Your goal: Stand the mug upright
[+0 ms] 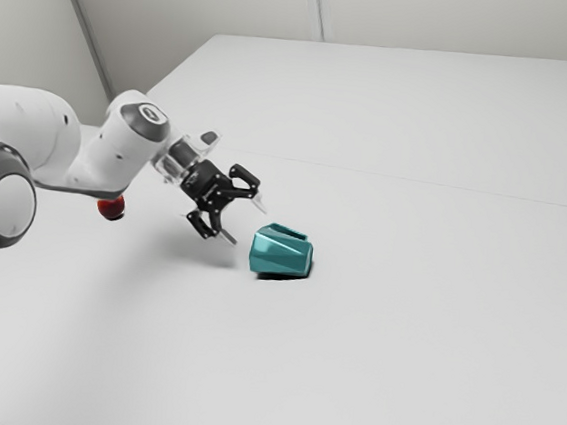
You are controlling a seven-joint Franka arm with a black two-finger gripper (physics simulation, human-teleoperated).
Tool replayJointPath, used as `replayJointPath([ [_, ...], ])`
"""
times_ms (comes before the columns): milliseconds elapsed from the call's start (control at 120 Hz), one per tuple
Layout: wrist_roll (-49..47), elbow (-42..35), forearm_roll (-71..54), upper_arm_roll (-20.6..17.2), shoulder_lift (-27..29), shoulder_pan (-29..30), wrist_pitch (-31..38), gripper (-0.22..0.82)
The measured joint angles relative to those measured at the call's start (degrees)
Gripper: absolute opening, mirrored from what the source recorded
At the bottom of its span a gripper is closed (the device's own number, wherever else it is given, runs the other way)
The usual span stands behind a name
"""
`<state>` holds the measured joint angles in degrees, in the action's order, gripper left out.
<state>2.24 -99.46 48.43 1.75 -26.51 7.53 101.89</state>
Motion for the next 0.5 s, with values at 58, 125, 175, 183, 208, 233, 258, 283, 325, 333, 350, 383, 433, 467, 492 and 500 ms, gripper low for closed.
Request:
replayJointPath([
  [58,0.0,0.0,0.5,-0.3,-0.2,-0.2,0.1,0.60],
  [125,0.0,0.0,1.6,-0.8,-0.8,-0.4,0.1,0.60],
  [175,-0.1,0.0,2.3,-1.1,-1.4,-0.6,0.2,0.60],
  [183,-0.1,0.0,2.5,-1.2,-1.5,-0.7,0.2,0.60],
  [208,-0.1,0.0,2.9,-1.2,-1.8,-0.7,0.2,0.60],
  [233,-0.1,0.0,3.4,-1.3,-2.1,-0.8,0.2,0.60],
  [258,-0.1,0.0,3.8,-1.4,-2.3,-0.8,0.2,0.60],
  [283,-0.1,0.0,4.2,-1.5,-2.4,-1.0,0.3,0.60],
  [325,-0.1,0.0,4.8,-1.6,-2.8,-1.1,0.5,0.60],
  [333,-0.1,0.0,4.9,-1.6,-2.8,-1.1,0.6,0.60],
  [350,-0.1,0.0,5.2,-1.7,-3.0,-1.2,0.6,0.60],
  [383,-0.1,0.0,5.7,-1.8,-3.1,-1.2,0.8,0.60],
  [433,-0.2,0.1,6.1,-2.1,-3.2,-1.3,1.0,0.60],
  [467,-0.2,0.1,6.4,-2.5,-3.3,-1.4,1.1,0.60],
  [492,-0.2,0.1,6.4,-2.6,-3.3,-1.5,1.1,0.60],
  [500,-0.2,0.2,6.4,-2.7,-3.3,-1.5,1.2,0.58],
])
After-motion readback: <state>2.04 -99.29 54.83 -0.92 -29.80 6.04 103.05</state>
